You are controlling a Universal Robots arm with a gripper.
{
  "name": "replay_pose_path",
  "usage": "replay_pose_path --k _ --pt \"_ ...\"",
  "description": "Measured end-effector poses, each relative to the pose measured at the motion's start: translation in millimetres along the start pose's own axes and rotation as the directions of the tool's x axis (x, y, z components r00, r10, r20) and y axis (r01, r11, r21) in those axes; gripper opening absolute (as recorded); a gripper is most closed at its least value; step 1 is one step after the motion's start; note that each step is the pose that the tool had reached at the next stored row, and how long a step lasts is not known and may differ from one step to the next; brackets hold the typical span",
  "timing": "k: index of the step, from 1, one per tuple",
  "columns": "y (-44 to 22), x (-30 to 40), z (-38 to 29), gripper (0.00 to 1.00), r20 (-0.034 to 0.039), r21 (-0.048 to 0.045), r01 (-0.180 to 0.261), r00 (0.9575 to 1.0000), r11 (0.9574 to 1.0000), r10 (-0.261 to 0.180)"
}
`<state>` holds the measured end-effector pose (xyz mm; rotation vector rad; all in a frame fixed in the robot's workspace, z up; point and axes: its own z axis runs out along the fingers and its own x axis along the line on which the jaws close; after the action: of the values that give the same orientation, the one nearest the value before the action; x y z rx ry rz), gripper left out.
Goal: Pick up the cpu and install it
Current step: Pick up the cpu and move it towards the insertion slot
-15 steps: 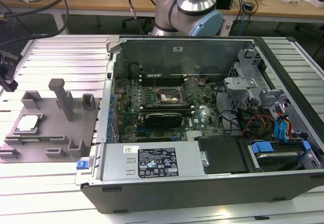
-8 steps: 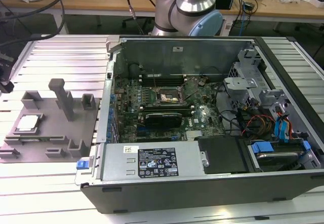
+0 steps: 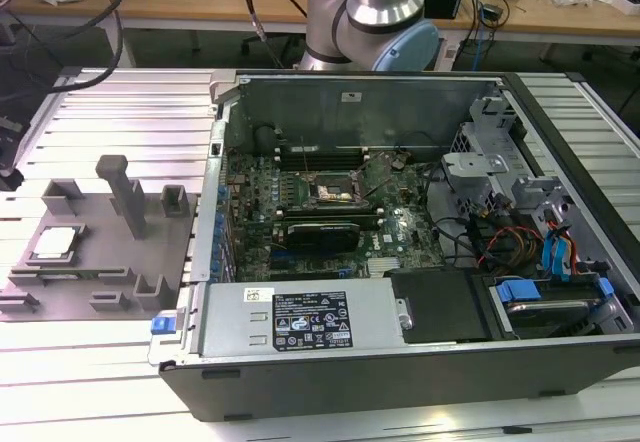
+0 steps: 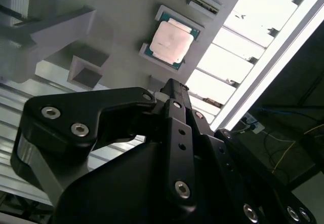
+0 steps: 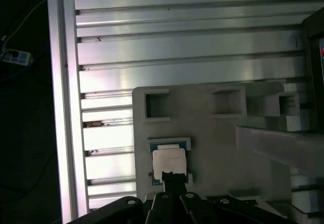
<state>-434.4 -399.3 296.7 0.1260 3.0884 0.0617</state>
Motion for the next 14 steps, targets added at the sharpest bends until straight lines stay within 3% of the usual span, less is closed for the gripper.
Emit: replay_pose_path --k 4,6,8,14 --pt "-2.9 0.0 7.6 0.11 -0.0036 0.0004 0.0 1.0 1.0 0.0" --pt "-8.5 -1.1 14.4 0.11 -0.0052 0.0004 0.0 1.0 1.0 0.0" --pt "-14.1 -4.2 21.5 0.11 -0.0061 0.0005 0.0 1.0 1.0 0.0" --pt "-18.0 -13.4 36.3 0.11 -0.009 0.0007 0.0 1.0 1.0 0.0"
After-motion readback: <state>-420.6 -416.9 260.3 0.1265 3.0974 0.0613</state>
